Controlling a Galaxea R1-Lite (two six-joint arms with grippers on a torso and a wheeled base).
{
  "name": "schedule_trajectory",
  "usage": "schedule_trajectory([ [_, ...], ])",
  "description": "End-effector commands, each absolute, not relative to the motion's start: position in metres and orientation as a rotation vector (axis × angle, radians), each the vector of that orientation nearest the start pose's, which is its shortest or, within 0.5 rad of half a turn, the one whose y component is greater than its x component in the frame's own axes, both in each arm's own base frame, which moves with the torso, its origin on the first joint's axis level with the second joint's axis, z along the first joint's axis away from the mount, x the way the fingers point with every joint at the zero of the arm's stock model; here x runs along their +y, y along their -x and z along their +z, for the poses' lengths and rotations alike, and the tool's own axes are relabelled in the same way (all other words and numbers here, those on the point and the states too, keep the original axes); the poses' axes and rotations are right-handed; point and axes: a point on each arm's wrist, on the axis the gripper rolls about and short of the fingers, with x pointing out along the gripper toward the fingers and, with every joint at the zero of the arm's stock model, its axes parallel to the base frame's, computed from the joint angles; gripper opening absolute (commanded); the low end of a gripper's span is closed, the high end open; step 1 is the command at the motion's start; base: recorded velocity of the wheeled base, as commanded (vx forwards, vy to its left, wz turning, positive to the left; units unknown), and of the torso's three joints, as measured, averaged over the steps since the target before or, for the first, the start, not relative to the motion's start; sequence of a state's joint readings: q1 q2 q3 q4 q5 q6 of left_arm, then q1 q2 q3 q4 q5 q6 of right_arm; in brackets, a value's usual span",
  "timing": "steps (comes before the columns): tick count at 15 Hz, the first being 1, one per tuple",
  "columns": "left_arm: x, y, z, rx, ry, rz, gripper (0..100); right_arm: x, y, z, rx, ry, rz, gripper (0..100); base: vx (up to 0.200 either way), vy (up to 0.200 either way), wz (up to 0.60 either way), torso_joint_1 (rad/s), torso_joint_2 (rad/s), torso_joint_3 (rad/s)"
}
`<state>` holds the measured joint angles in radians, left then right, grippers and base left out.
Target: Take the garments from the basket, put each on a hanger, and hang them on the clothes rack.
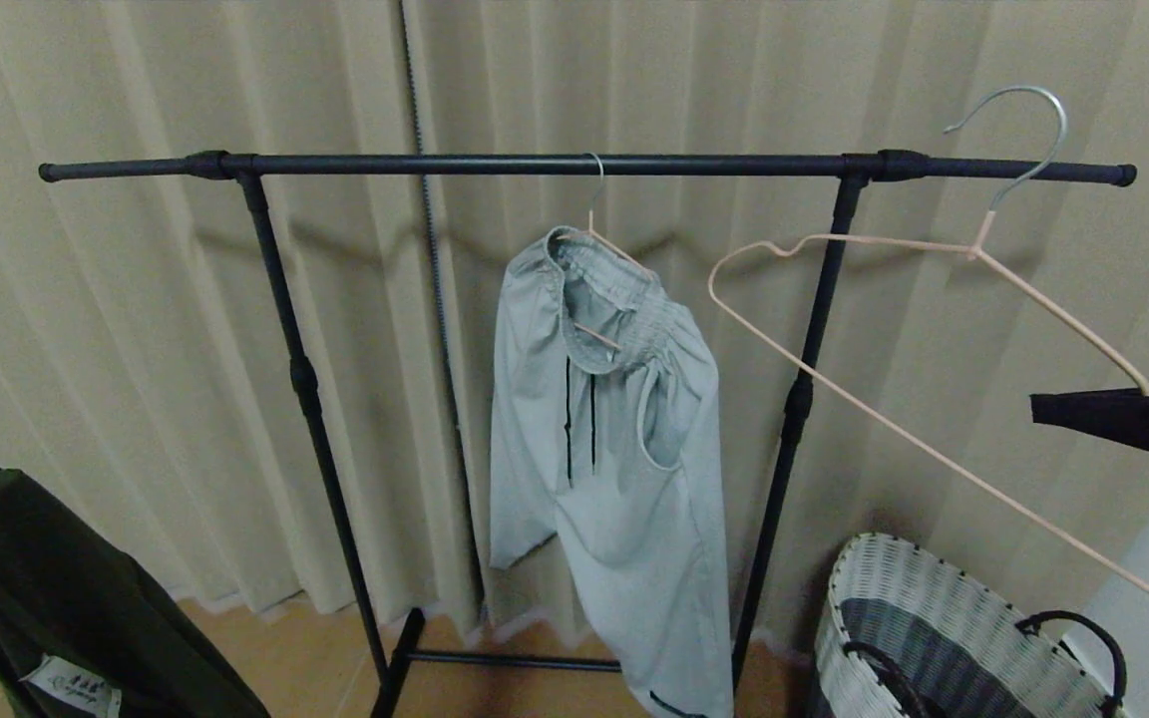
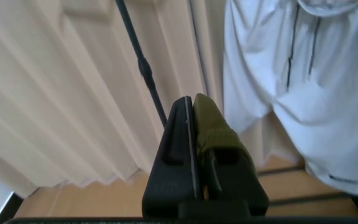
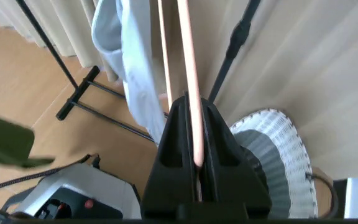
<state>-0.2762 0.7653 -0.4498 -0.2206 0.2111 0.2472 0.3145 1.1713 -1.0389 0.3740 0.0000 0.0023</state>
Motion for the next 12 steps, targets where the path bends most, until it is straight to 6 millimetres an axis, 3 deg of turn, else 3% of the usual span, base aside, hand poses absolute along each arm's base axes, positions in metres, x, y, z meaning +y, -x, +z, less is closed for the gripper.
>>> schedule_trajectory([
  [1, -0.016, -0.073, 0.216, 0.085, -0.27, -0.077, 0, 0.047, -0.144, 0.279, 0.492, 0.074, 0.309, 0, -0.2, 0.0, 0.0, -0.002, 0.01, 0.002],
  [7, -0.016, -0.074, 0.215, 0.093, -0.269, -0.078, 0, 0.05, -0.142, 0.275, 0.494, 0.074, 0.341, 0, 0.0, 0.0, 0.0, 0.0, 0.0, 0.0],
  [12, -0.017, -0.078, 0.214, 0.109, -0.274, -0.077, 0, 0.053, -0.147, 0.27, 0.46, 0.072, 0.348, 0, 0.0, 0.2, 0.0, 0.002, 0.0, 0.002],
])
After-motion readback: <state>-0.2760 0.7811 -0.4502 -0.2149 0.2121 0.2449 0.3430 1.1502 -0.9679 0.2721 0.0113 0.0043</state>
